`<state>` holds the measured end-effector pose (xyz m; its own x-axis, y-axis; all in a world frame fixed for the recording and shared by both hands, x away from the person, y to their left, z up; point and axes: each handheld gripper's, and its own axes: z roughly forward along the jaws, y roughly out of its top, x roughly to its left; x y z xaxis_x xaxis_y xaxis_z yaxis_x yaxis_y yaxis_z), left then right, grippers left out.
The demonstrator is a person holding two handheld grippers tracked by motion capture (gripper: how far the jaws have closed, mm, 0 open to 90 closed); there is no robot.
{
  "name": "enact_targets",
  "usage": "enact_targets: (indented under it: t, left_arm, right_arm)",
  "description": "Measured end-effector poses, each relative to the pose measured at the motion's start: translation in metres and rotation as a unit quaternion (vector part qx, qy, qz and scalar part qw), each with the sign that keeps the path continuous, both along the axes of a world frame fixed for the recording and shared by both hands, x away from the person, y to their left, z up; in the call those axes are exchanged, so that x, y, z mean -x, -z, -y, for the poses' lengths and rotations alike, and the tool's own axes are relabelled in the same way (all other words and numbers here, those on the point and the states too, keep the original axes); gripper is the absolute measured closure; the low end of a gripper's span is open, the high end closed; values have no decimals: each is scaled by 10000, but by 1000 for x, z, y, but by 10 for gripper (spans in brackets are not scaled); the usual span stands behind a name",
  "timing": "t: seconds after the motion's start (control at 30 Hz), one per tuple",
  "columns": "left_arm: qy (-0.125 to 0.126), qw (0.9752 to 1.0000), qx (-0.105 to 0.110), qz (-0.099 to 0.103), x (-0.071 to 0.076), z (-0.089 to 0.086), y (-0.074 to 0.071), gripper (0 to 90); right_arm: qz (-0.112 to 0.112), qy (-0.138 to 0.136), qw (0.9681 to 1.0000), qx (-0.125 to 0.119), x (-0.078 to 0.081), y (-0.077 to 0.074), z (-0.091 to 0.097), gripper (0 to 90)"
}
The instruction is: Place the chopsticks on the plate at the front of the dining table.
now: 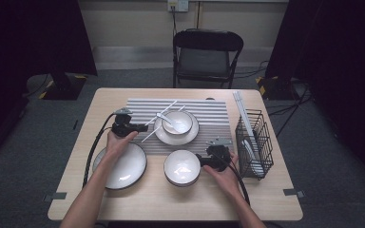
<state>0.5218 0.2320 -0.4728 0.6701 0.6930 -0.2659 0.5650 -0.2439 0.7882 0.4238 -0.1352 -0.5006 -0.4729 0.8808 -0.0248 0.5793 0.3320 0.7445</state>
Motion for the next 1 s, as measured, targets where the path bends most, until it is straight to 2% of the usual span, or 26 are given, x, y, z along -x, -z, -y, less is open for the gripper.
enact_targets:
  t: [0.2, 0.33, 0.87, 0.93, 1.0]
  left_arm:
    - [100, 9999, -103, -34, 1, 4, 0, 862]
    - [71, 9998, -158, -110, 0, 3, 5, 862]
    - [69, 9996, -92, -261, -4, 5, 11, 858]
    - [41, 9997, -136, -200, -3, 6, 11, 857]
    - [24, 9997, -88, -216, -3, 5, 10, 848]
  right_arm:
    - [-1, 0, 10000, -2, 0, 0, 0, 212]
    - [1, 0, 10000, 0, 0, 0, 0, 212]
    - [1, 0, 10000, 0, 0, 0, 0, 212]
    - [1, 0, 10000, 0, 0, 0, 0, 212]
    - [1, 0, 10000, 1, 0, 0, 0, 212]
